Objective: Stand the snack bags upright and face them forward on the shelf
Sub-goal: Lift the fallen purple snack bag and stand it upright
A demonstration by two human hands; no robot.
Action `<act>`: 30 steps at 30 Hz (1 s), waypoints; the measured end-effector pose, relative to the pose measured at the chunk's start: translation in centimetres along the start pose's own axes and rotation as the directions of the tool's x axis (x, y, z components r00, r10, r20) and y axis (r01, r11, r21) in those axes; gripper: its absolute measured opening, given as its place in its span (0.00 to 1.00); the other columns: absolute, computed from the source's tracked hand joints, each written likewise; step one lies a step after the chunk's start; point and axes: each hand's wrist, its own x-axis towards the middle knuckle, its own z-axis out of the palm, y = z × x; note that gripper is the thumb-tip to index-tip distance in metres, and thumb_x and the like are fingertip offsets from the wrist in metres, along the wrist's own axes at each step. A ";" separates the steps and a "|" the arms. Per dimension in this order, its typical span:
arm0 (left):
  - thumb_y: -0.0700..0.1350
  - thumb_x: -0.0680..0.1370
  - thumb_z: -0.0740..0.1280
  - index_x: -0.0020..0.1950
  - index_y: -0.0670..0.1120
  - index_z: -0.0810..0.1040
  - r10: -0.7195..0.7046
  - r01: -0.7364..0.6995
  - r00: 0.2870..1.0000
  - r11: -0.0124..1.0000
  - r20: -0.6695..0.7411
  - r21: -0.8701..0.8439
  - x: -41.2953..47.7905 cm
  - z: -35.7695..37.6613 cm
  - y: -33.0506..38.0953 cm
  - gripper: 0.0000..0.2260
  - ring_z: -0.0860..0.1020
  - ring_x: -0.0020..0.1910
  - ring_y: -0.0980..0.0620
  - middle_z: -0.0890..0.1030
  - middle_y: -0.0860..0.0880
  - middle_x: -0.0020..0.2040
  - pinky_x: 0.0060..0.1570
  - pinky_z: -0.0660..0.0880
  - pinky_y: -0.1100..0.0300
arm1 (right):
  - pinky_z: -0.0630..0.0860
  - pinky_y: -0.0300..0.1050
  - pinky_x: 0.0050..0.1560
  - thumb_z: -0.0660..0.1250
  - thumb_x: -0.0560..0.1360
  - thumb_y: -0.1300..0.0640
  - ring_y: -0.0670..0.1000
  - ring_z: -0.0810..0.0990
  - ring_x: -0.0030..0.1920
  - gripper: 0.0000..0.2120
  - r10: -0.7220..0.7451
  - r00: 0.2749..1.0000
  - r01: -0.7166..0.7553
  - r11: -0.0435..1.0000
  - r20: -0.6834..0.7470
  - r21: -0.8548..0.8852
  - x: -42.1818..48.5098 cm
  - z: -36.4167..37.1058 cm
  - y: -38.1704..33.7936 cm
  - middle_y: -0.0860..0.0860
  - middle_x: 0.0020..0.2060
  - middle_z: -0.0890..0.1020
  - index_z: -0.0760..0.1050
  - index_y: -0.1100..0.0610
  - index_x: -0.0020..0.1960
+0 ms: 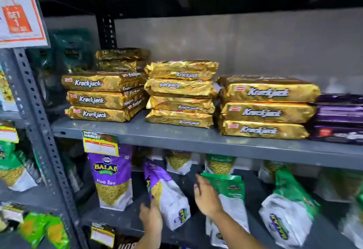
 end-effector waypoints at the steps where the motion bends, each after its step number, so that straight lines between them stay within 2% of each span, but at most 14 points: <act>1: 0.45 0.79 0.64 0.71 0.31 0.65 -0.064 0.063 0.998 0.997 -0.019 -0.038 1.0 0.9 0.6 0.25 0.68 0.70 0.33 0.68 0.29 0.70 0.69 0.63 0.45 | 0.66 0.44 0.67 0.55 0.80 0.56 0.56 0.71 0.69 0.21 0.132 0.991 -0.130 0.986 -0.014 0.109 1.5 0.9 -0.1 0.58 0.70 0.72 0.65 0.59 0.71; 4: 0.51 0.78 0.65 0.73 0.35 0.63 -0.187 0.184 0.982 0.965 -0.001 -0.187 4.1 2.4 3.1 0.30 0.66 0.72 0.35 0.66 0.32 0.72 0.71 0.61 0.45 | 0.68 0.43 0.61 0.55 0.81 0.55 0.59 0.73 0.66 0.18 0.358 0.921 -0.390 0.865 0.155 0.317 4.6 3.7 -1.1 0.61 0.67 0.75 0.73 0.63 0.64; 6: 0.55 0.77 0.65 0.74 0.39 0.61 -0.208 0.211 0.977 0.960 0.039 -0.186 6.9 2.9 2.8 0.32 0.65 0.73 0.37 0.65 0.35 0.74 0.73 0.60 0.45 | 0.66 0.43 0.63 0.53 0.82 0.52 0.57 0.71 0.67 0.19 0.376 0.859 -0.485 0.815 0.347 0.318 5.5 6.2 -2.1 0.59 0.68 0.73 0.76 0.64 0.56; 8: 0.59 0.75 0.66 0.74 0.40 0.63 -0.205 0.212 0.972 0.976 0.115 -0.052 8.2 3.2 1.9 0.34 0.67 0.72 0.37 0.67 0.35 0.73 0.71 0.63 0.46 | 0.67 0.38 0.57 0.54 0.81 0.51 0.51 0.73 0.62 0.14 0.345 0.853 -0.487 0.798 0.393 0.356 5.3 7.8 -2.8 0.51 0.62 0.75 0.76 0.56 0.52; 10: 0.58 0.72 0.72 0.71 0.37 0.66 -0.184 0.178 0.981 0.980 0.064 0.087 9.2 3.8 0.9 0.37 0.73 0.67 0.37 0.72 0.35 0.68 0.66 0.69 0.48 | 0.67 0.35 0.51 0.58 0.80 0.52 0.49 0.74 0.58 0.14 0.367 0.863 -0.497 0.737 0.347 0.458 5.5 9.4 -2.9 0.49 0.57 0.76 0.75 0.57 0.61; 12: 0.51 0.70 0.75 0.65 0.36 0.70 -0.134 0.125 0.988 0.986 0.079 0.111 9.8 3.7 0.3 0.31 0.77 0.60 0.41 0.77 0.38 0.62 0.59 0.73 0.51 | 0.73 0.36 0.50 0.62 0.78 0.55 0.53 0.77 0.59 0.14 0.402 0.873 -0.487 0.677 0.277 0.551 5.2 10.2 -3.6 0.53 0.54 0.79 0.76 0.61 0.59; 15: 0.40 0.64 0.77 0.55 0.42 0.74 -0.095 0.128 0.965 0.984 0.246 -0.125 10.7 2.4 -0.8 0.22 0.78 0.48 0.45 0.80 0.38 0.54 0.48 0.77 0.52 | 0.76 0.48 0.55 0.64 0.77 0.50 0.56 0.81 0.55 0.15 0.362 0.923 -0.378 0.800 0.127 0.466 3.4 10.9 -4.5 0.57 0.53 0.83 0.78 0.60 0.56; 18: 0.41 0.59 0.73 0.54 0.48 0.77 0.006 0.157 0.859 0.948 0.511 -0.277 10.6 1.1 -0.7 0.24 0.80 0.48 0.41 0.81 0.38 0.50 0.55 0.76 0.40 | 0.73 0.43 0.57 0.67 0.74 0.50 0.51 0.78 0.55 0.17 0.278 0.958 -0.224 0.880 -0.072 0.418 1.9 11.0 -4.7 0.54 0.56 0.80 0.74 0.57 0.60; 20: 0.39 0.60 0.72 0.51 0.49 0.80 0.028 0.121 0.806 0.970 0.591 -0.212 11.2 0.8 0.7 0.19 0.83 0.42 0.43 0.85 0.43 0.45 0.49 0.79 0.45 | 0.70 0.35 0.61 0.70 0.72 0.51 0.45 0.76 0.58 0.22 0.202 0.957 -0.089 0.885 -0.207 0.457 1.7 10.7 -4.9 0.51 0.58 0.77 0.71 0.55 0.63; 22: 0.37 0.61 0.72 0.45 0.46 0.83 0.046 0.038 0.744 0.993 0.667 -0.111 12.4 1.0 2.9 0.14 0.84 0.37 0.47 0.87 0.47 0.39 0.43 0.80 0.54 | 0.66 0.24 0.58 0.74 0.68 0.52 0.34 0.73 0.58 0.28 0.141 0.932 0.046 0.869 -0.335 0.493 2.3 10.4 -4.6 0.47 0.57 0.74 0.68 0.52 0.64; 23: 0.35 0.62 0.71 0.42 0.45 0.84 0.063 -0.013 0.706 0.997 0.705 -0.076 13.0 1.2 4.2 0.11 0.84 0.36 0.50 0.87 0.48 0.37 0.43 0.79 0.55 | 0.65 0.24 0.59 0.75 0.66 0.52 0.33 0.71 0.58 0.31 0.112 0.921 0.089 0.871 -0.373 0.483 2.7 10.2 -4.3 0.47 0.57 0.72 0.66 0.52 0.65; 26: 0.33 0.61 0.69 0.40 0.43 0.82 0.080 -0.080 0.645 0.996 0.760 -0.037 14.2 1.7 6.7 0.11 0.82 0.39 0.50 0.85 0.50 0.36 0.49 0.75 0.55 | 0.66 0.39 0.68 0.77 0.63 0.53 0.46 0.72 0.63 0.40 0.109 0.929 0.050 0.910 -0.355 0.412 3.0 11.2 -3.2 0.51 0.59 0.69 0.62 0.53 0.70; 28: 0.32 0.63 0.69 0.45 0.40 0.80 0.058 -0.093 0.626 0.996 0.778 0.000 14.2 1.5 7.4 0.13 0.81 0.41 0.50 0.85 0.51 0.36 0.53 0.73 0.53 | 0.66 0.46 0.68 0.78 0.62 0.50 0.53 0.70 0.63 0.47 0.160 0.925 -0.047 0.948 -0.345 0.315 2.5 12.8 -2.4 0.53 0.58 0.68 0.57 0.53 0.74; 30: 0.32 0.67 0.69 0.45 0.45 0.82 0.036 -0.119 0.593 0.992 0.804 0.043 14.3 1.4 8.0 0.12 0.81 0.43 0.52 0.86 0.53 0.37 0.54 0.72 0.54 | 0.65 0.49 0.66 0.79 0.59 0.45 0.55 0.67 0.62 0.52 0.234 0.902 -0.139 0.953 -0.363 0.269 2.2 14.0 -1.9 0.55 0.57 0.69 0.54 0.54 0.75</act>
